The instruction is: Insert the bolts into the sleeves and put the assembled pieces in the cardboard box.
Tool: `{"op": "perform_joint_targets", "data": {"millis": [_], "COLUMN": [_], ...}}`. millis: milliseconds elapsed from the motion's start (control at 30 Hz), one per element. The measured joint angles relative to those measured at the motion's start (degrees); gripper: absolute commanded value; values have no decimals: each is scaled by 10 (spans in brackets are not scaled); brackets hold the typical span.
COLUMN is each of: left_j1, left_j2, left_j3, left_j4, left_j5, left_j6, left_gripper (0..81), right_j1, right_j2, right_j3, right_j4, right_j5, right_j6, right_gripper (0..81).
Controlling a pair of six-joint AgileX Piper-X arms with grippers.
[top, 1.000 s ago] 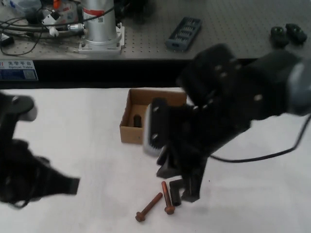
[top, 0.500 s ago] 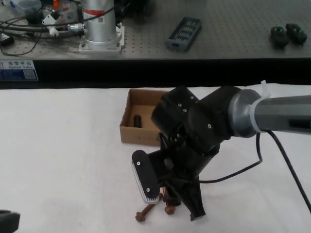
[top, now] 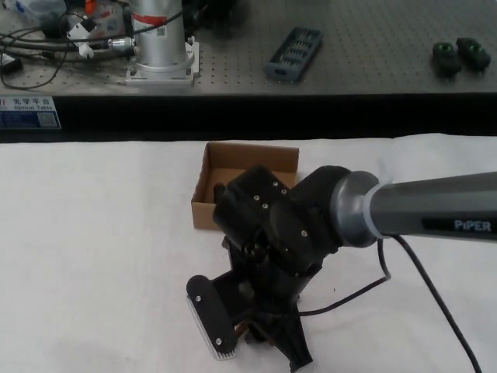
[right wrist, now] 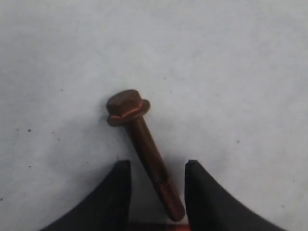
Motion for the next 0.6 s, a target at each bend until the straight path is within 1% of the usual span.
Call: {"op": "perform_joint_targets", "data": {"millis": [233, 300, 500, 567, 600], "left_j1": [0, 0, 0, 0, 0], "left_j2": [0, 0, 0, 0, 0], "left_j3": [0, 0, 0, 0, 0], "left_j4": [0, 0, 0, 0, 0], "left_j5": [0, 0, 0, 0, 0], "left_j6": [0, -2, -20, -22, -22], "left_gripper": [83, 83, 83, 83, 83], "right_j1": [10, 13, 24, 26, 28], "right_j2": [5, 5, 5, 5, 6], "right_j3": [-2, -3, -3, -3, -3], "right_j4": [-2, 1, 10, 10, 10], "right_j5": [11, 11, 18, 18, 18], "right_j6": [-4, -4, -5, -4, -4], "right_gripper": [300, 260, 55, 8, 4]}}
